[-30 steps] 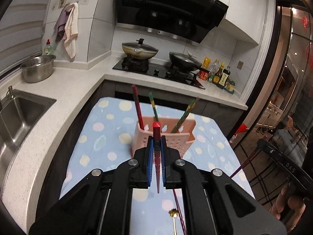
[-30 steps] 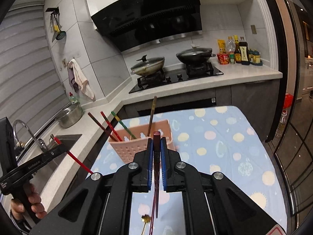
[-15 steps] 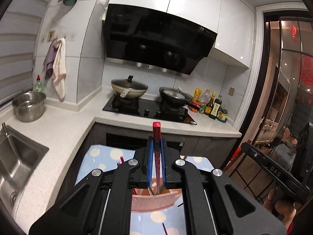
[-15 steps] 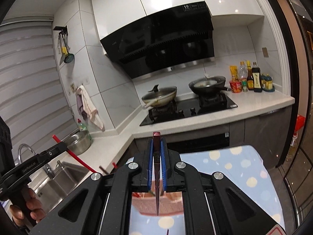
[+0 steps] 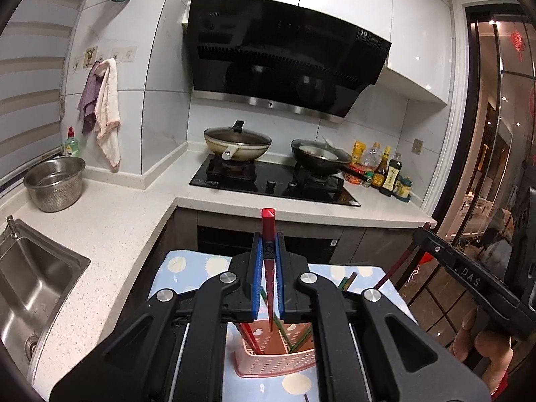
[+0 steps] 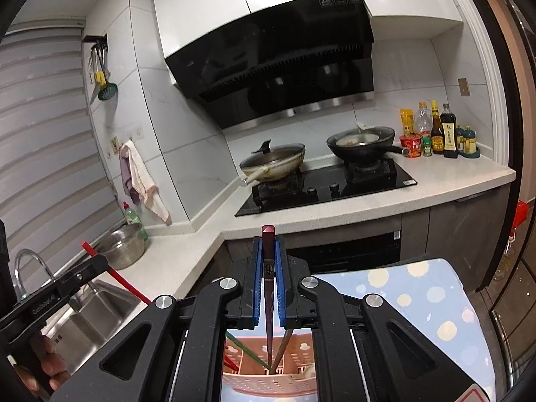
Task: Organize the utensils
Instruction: 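Lift both held chopsticks and carry them above the pink holder, then open both tools to drop the chopsticks into the pink holder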
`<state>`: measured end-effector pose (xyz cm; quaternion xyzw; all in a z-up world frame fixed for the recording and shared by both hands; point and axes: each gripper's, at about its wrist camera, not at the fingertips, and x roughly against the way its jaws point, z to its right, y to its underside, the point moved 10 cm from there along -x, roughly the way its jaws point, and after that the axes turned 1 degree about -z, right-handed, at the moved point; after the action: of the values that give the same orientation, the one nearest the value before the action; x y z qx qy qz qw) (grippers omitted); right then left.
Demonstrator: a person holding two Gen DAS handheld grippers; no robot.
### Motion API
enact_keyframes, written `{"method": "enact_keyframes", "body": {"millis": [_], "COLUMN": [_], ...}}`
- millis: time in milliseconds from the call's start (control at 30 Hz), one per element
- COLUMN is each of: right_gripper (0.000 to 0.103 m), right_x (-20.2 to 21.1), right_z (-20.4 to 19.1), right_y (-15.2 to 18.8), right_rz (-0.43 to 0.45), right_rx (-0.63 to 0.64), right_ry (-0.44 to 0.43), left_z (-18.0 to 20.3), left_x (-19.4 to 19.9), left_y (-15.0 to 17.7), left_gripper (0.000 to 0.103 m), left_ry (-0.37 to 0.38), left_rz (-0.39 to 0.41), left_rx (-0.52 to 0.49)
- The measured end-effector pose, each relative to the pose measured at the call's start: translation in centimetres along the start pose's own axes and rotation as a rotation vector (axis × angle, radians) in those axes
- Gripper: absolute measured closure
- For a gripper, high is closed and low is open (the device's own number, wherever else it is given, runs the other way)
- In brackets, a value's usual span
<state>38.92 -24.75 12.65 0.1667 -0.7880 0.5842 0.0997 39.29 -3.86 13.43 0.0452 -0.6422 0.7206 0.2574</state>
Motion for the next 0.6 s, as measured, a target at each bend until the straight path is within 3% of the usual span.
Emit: {"method": "enact_keyframes", "body": {"millis": [267, 333, 400, 467, 600], "right_gripper": [0.095, 0.088, 0.082, 0.081, 0.081], "right_x": [-2.1, -1.9, -1.7, -1.5, -0.9], "right_z": [0.6, 0.8, 1.0, 1.1, 1.2], "right_y": [2.6, 2.6, 2.6, 2.6, 2.9], "right_rz": [-0.053, -0.045, -0.039, -0.037, -0.04], "right_rx": [0.013, 0.014, 0.005, 0.001, 0.004], "right_ry": [0.033, 0.044, 0.045, 0.045, 0.045], "left_z": [-0.8, -1.1, -1.3, -1.6, -1.6], "left_x": [-2.3, -2.5, -2.5, -2.3, -1.9], "left_y": [2.5, 2.6, 2.6, 2.6, 2.8], "left_gripper": [0.096, 0.095, 0.092, 0.08, 0.078], "left_ry": [-0.014, -0.018, -0.021, -0.029, -0.031], "left_rz": [-0.064, -0.07, -0.073, -0.07, -0.07], "left_rx": [0.016, 0.028, 0.036, 0.044, 0.047]}}
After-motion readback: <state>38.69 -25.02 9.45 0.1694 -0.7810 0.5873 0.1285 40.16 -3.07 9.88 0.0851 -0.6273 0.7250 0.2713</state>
